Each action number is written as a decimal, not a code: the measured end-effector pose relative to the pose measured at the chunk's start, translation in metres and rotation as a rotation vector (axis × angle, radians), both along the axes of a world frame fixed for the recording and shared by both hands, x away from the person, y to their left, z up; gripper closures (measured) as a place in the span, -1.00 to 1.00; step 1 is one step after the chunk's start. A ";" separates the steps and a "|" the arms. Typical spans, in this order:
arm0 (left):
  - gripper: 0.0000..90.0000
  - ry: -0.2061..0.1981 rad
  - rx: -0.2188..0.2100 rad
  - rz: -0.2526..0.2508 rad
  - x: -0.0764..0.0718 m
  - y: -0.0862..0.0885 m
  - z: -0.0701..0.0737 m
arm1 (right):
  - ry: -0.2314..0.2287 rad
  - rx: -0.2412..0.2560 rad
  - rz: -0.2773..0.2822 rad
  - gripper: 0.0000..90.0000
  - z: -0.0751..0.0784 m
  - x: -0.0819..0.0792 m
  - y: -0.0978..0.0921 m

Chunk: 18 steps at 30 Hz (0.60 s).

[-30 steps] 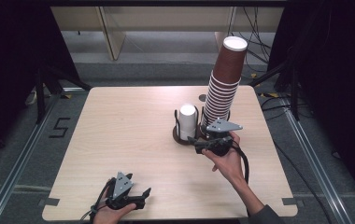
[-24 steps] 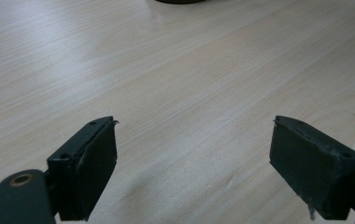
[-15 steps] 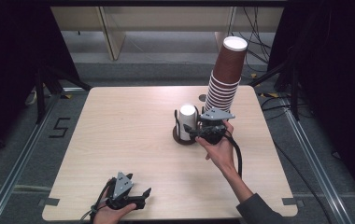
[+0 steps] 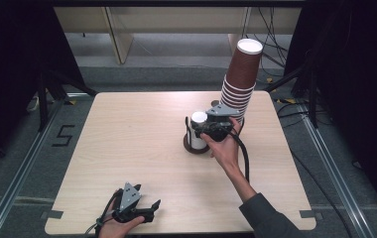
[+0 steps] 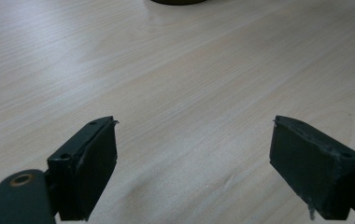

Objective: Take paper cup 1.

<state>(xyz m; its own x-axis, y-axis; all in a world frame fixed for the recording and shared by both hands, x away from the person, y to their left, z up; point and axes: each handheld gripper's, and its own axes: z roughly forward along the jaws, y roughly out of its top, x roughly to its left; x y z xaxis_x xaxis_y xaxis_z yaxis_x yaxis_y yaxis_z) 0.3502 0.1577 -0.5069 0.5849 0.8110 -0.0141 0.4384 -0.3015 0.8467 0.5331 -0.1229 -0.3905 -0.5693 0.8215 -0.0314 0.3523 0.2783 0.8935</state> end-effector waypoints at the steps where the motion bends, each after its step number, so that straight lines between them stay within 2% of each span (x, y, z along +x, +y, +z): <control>1: -0.67 0.000 0.000 0.000 0.000 0.000 0.000 | 0.007 0.013 0.011 -0.30 -0.001 0.002 0.002; 6: -0.67 0.000 -0.004 0.000 0.000 -0.001 0.000 | -0.010 -0.021 -0.009 -0.32 -0.001 0.006 0.004; 10: -0.67 0.001 0.001 -0.002 0.000 -0.001 0.000 | 0.008 -0.016 -0.017 -0.31 -0.001 0.008 0.006; 12: -0.67 0.001 0.001 -0.001 0.000 -0.001 0.000 | -0.004 -0.035 -0.017 -0.31 -0.001 0.009 0.006; 15: -0.67 0.001 0.001 -0.002 0.000 -0.001 0.000 | 0.006 -0.030 -0.029 -0.30 -0.001 0.011 0.009; 17: -0.67 0.000 0.022 -0.005 0.000 0.000 0.000 | -0.001 -0.041 -0.023 -0.30 -0.001 0.012 0.009; 18: -0.67 -0.001 -0.006 0.001 0.000 -0.001 0.000 | 0.000 -0.046 -0.028 -0.30 -0.002 0.013 0.010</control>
<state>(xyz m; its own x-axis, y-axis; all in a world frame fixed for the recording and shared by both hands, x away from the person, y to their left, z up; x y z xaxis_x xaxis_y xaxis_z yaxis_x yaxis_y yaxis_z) 0.3499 0.1566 -0.5071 0.5845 0.8112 -0.0183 0.4380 -0.2965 0.8486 0.5458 -0.1127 -0.3921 -0.5464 0.8346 -0.0695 0.3608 0.3095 0.8798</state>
